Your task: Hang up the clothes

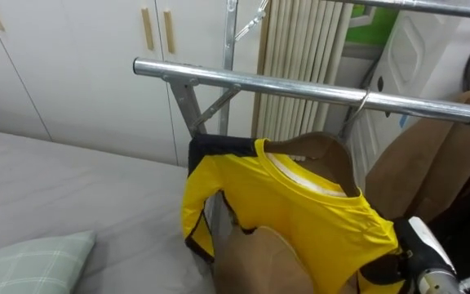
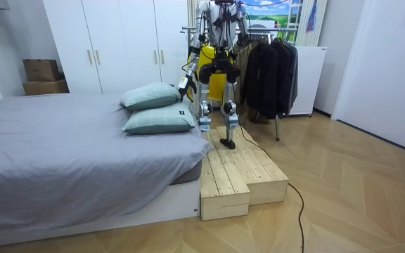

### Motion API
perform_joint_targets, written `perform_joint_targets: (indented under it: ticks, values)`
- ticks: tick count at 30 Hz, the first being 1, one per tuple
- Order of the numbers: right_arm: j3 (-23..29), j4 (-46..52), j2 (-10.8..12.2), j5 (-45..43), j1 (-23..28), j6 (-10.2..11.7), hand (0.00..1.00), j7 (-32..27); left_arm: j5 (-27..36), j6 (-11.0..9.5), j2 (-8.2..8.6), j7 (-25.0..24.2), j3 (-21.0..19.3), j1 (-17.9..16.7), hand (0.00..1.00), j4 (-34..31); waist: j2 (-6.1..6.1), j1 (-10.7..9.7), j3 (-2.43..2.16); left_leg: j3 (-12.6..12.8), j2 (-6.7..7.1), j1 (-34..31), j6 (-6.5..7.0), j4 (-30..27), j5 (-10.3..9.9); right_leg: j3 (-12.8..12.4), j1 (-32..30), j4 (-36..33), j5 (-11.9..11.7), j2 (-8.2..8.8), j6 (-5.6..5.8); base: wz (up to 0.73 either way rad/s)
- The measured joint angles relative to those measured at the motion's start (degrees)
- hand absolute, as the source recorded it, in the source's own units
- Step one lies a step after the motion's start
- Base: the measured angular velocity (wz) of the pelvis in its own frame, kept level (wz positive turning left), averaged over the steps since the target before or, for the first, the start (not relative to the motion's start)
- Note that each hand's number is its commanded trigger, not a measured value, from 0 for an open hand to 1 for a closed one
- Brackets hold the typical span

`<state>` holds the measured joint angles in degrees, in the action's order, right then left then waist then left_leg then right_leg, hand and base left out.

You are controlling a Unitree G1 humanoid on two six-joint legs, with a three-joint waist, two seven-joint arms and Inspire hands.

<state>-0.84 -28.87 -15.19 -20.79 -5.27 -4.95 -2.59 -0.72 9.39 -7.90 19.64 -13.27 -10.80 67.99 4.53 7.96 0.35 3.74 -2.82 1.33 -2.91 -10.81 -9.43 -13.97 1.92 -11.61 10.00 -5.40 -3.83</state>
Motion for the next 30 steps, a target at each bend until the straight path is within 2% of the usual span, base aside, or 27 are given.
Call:
perform_joint_targets:
  ticks: [17,26,30]
  values:
    - [0.44,0.12,-0.01,-0.06,-0.16,-0.07,0.0,-0.15,0.02,0.09,0.07,-0.25,0.03,-0.02,0.0,0.0,0.02,-0.11,-0.02,0.01,0.1,0.2,0.02,0.02,0.02,0.0,0.16,-0.08,0.0,0.09,0.0,0.0]
    - [0.43,0.56,-0.06,-0.17,-0.4,-0.21,0.0,2.16,0.08,0.08,0.05,-0.91,-0.01,-0.02,0.0,0.3,0.11,-0.19,0.05,0.13,0.17,0.2,0.05,0.04,0.03,-0.26,0.11,-0.07,0.0,0.13,0.0,0.0]
    - [0.46,5.13,0.09,-2.51,-0.3,-0.87,0.0,2.04,0.32,0.08,-0.02,-1.19,-0.23,-0.01,0.0,0.97,0.16,-1.08,0.09,0.29,0.16,0.2,0.05,0.04,0.03,-0.38,0.06,-0.04,0.01,0.11,0.01,0.0]
